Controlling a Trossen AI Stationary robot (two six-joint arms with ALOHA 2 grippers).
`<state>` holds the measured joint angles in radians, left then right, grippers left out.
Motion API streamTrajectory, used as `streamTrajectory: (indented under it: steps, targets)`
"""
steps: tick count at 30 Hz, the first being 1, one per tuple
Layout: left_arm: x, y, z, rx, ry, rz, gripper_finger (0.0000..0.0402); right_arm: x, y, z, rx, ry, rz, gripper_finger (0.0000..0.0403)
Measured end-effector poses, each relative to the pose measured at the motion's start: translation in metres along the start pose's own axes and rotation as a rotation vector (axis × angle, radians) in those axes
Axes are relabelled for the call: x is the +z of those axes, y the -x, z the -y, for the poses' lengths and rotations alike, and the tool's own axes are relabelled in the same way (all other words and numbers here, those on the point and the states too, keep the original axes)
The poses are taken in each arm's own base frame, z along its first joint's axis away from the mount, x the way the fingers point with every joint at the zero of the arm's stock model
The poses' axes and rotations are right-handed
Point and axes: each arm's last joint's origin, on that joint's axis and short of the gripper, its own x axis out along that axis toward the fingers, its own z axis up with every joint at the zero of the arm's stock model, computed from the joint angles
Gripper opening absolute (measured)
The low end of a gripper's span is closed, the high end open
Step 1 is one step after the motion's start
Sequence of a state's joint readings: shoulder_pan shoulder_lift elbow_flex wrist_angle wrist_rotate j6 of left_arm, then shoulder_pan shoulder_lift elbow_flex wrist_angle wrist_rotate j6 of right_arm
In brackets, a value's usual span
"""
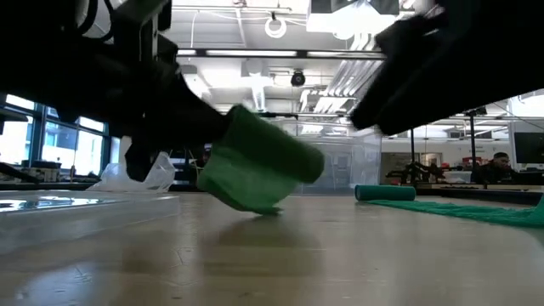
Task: Roll bandage
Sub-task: Roll the green bandage
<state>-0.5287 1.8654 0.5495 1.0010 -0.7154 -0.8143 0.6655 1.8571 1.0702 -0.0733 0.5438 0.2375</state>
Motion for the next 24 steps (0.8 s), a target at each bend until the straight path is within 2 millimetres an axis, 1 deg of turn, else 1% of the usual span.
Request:
streamTrajectory:
  steps: [3, 5, 7, 9, 12, 13, 15, 18, 19, 20, 22, 24]
  targets:
    - [0.003, -0.001, 0.005, -0.049, 0.076, 0.057, 0.0002, 0.007, -0.015, 0.016, 0.099, -0.009, 0.006, 0.0174]
    - [0.004, -0.002, 0.007, -0.095, 0.114, 0.090, 0.0001, 0.009, -0.013, 0.022, 0.164, -0.060, -0.015, 0.0174]
    - [0.008, -0.003, 0.013, -0.157, 0.162, 0.130, 0.0001, 0.014, 0.000, 0.018, 0.237, -0.110, -0.011, 0.0174]
    - [0.009, -0.006, 0.022, -0.226, 0.191, 0.138, 0.0001, 0.021, 0.020, 0.008, 0.295, -0.140, 0.011, 0.0174]
    - [0.001, -0.017, 0.032, -0.257, 0.213, 0.115, 0.0001, 0.028, 0.048, -0.009, 0.359, -0.159, 0.056, 0.0174]
    - [-0.003, -0.022, 0.032, -0.250, 0.217, 0.107, 0.0001, 0.030, 0.054, -0.014, 0.358, -0.163, 0.069, 0.0174]
    - [-0.010, -0.035, 0.021, -0.213, 0.229, 0.096, 0.0001, 0.029, 0.058, -0.019, 0.315, -0.152, 0.090, 0.0174]
    - [-0.017, -0.053, -0.007, -0.133, 0.244, 0.086, 0.0001, 0.019, 0.044, -0.021, 0.243, -0.099, 0.050, 0.0174]
    - [-0.016, -0.057, -0.013, -0.130, 0.290, 0.092, 0.0001, 0.015, 0.037, -0.020, 0.227, -0.081, 0.026, 0.0174]
    - [-0.015, -0.059, -0.018, -0.146, 0.334, 0.091, 0.0001, 0.012, 0.030, -0.017, 0.210, -0.069, 0.004, 0.0174]
    - [-0.012, -0.064, -0.026, -0.197, 0.366, 0.081, 0.0001, 0.009, 0.016, -0.007, 0.162, -0.055, -0.033, 0.0174]
    - [-0.011, -0.064, -0.029, -0.212, 0.379, 0.069, 0.0001, 0.003, 0.000, 0.006, 0.065, -0.038, -0.077, 0.0174]
